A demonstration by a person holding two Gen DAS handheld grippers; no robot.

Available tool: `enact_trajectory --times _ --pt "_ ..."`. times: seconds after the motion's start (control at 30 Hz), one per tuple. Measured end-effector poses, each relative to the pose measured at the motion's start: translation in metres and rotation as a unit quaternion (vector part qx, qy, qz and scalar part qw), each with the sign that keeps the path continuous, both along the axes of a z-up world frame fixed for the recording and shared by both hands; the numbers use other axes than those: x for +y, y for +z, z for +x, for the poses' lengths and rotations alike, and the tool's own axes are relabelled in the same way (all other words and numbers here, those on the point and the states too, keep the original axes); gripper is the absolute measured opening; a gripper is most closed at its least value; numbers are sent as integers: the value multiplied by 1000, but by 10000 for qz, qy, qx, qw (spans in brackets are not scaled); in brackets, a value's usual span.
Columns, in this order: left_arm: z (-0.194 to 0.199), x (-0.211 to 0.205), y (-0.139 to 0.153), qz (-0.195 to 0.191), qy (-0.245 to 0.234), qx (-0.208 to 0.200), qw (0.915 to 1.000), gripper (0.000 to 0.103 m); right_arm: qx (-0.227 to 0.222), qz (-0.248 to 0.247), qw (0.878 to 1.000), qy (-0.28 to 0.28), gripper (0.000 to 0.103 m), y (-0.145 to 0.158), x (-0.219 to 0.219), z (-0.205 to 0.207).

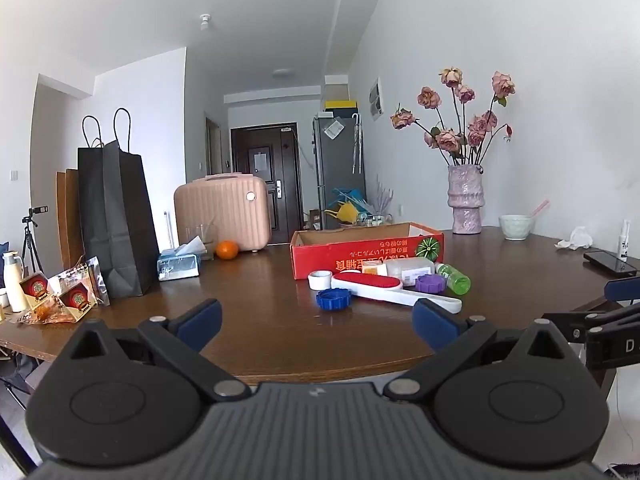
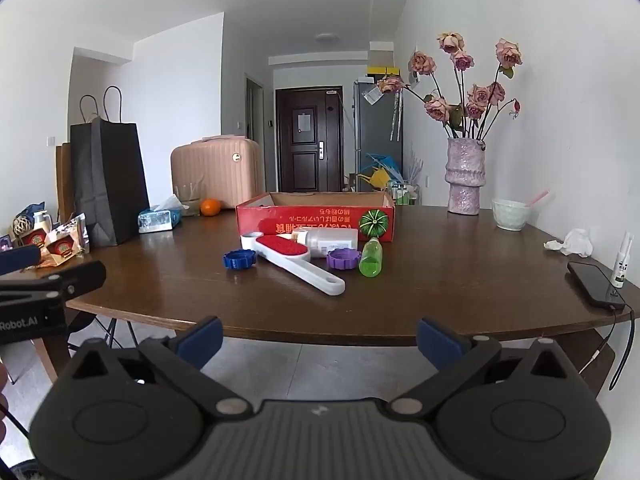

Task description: Organize rigid objects

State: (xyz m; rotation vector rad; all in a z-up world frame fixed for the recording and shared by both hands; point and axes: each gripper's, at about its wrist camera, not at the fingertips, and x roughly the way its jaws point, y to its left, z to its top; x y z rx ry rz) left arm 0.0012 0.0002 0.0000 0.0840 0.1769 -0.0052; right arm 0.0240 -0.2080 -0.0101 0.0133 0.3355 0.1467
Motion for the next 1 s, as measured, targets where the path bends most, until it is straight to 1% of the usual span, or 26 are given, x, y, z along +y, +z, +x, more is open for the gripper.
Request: enact_trajectory --times 0.07,0.1,0.13,0.17,0.23,0.33,0.5,0.53,0.8,1.0 --pt "2 0 0 -32 21 81 10000 103 25 -27 10000 -9 103 1 0 -2" --pt "6 -3 7 33 27 84 10000 103 99 -68 9999 -6 103 0 1 -1" --pt "9 -4 8 20 41 114 9999 103 107 -66 9999 -14 103 -1 1 -1" --pt "2 -9 8 177 9 -70 9998 103 125 -58 9999 -25 103 -1 1 -1" --pt "3 -10 8 134 1 -38 9999 103 165 -42 9998 -38 103 0 -1 2" --pt "3 -2 2 -29 10 -58 10000 103 197 -76 9998 -10 103 1 3 6" --pt "7 -3 0 -49 -37 -47 10000 103 49 -141 9999 5 103 3 2 0" --pt "0 0 1 -69 -66 -92 9999 103 43 -130 9999 6 103 3 2 0" --pt "-2 0 1 -24 -131 -150 9998 103 48 -154 9999 26 103 2 4 1" --pt "-2 -3 0 -9 -179 -120 9998 103 74 -98 9999 -26 103 1 1 1"
